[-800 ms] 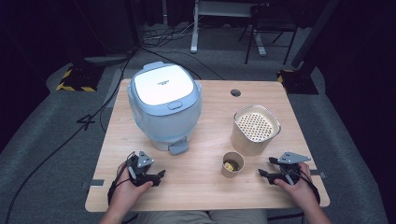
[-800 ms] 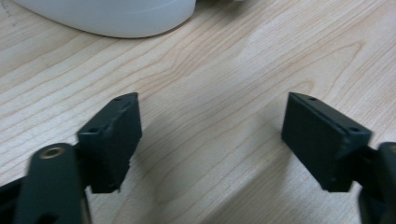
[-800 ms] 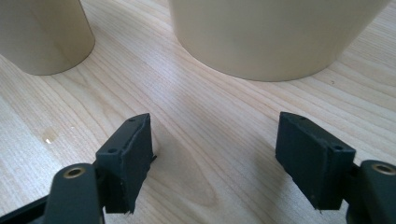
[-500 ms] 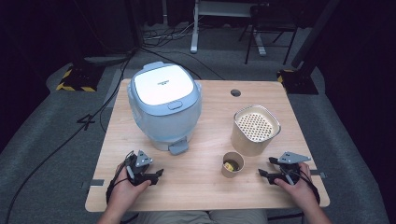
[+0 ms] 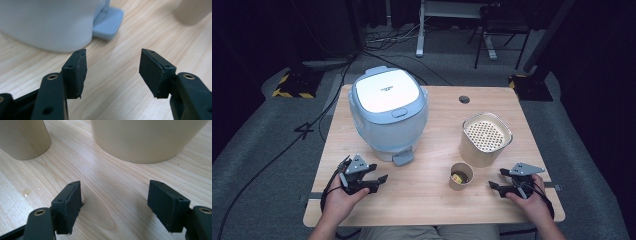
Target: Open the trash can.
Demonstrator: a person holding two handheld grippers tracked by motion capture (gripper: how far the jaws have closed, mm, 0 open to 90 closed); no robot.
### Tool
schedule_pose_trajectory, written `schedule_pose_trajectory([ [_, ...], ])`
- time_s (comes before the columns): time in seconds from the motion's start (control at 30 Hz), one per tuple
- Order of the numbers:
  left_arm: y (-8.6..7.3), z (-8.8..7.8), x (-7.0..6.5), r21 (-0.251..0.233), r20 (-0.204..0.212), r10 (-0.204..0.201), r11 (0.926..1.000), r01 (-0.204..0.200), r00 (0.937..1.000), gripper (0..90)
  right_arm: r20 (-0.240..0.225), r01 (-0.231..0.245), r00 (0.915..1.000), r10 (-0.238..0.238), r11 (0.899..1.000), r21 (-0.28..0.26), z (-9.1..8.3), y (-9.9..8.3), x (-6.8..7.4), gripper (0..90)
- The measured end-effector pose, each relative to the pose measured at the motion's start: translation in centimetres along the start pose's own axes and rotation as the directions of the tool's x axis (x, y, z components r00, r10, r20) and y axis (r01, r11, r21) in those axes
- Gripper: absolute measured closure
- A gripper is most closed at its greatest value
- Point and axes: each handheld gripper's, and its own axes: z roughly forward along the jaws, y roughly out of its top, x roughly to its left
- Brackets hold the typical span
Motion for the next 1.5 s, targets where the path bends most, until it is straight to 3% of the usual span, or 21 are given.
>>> schedule_pose_trajectory([
  [0.3, 1.7, -1.5, 0.2, -0.087, 0.026, 0.030, 0.9958, -0.027, 0.9992, 41.4, 0.000, 0.000, 1.0000, 0.000, 1.000, 0.000, 0.0, 0.0, 0.0, 27.8],
  [0.5, 3.1, -2.6, 0.1, -0.129, 0.053, 0.068, 0.9898, -0.061, 0.9963, 42.7, 0.000, 0.001, 1.0000, -0.001, 1.000, 0.000, 0.0, 0.0, 0.0, 27.8],
  [0.63, 4.5, -3.4, 0.1, -0.172, 0.080, 0.068, 0.9836, -0.053, 0.9944, 44.5, 0.001, 0.001, 1.0000, -0.001, 1.000, 0.001, 0.0, 0.0, 0.0, 27.8],
  [0.87, 7.8, -4.7, 0.2, -0.202, 0.118, 0.105, 0.9761, -0.080, 0.9874, 54.3, -0.009, 0.002, 1.0000, -0.002, 1.000, 0.001, 0.0, 0.0, -0.1, 28.0],
  [1.1, 10.2, -5.4, 0.0, -0.219, 0.123, 0.139, 0.9694, -0.110, 0.9826, 63.1, -0.009, 0.002, 1.0000, -0.002, 1.000, 0.000, 0.0, 0.0, -0.1, 28.0],
  [1.17, 11.2, -5.6, -0.3, -0.223, 0.131, 0.164, 0.9658, -0.133, 0.9777, 68.9, -0.009, 0.002, 1.0000, -0.002, 1.000, 0.000, 0.0, 0.0, -0.1, 28.0],
  [1.2, 12.0, -5.8, -0.4, -0.226, 0.155, 0.176, 0.9643, -0.139, 0.9722, 77.8, -0.009, 0.002, 1.0000, -0.002, 1.000, 0.000, 0.0, 0.0, -0.1, 28.0],
  [1.3, 12.8, -6.0, -0.4, -0.229, 0.178, 0.178, 0.9641, -0.135, 0.9677, 85.8, -0.008, 0.003, 1.0000, -0.003, 1.000, 0.000, 0.0, 0.0, -0.1, 28.1],
  [1.5, 14.7, -6.4, -0.2, -0.242, 0.191, 0.186, 0.9606, -0.137, 0.9639, 89.8, -0.007, 0.004, 1.0000, -0.004, 1.000, -0.001, 0.0, 0.0, -0.1, 28.1],
])
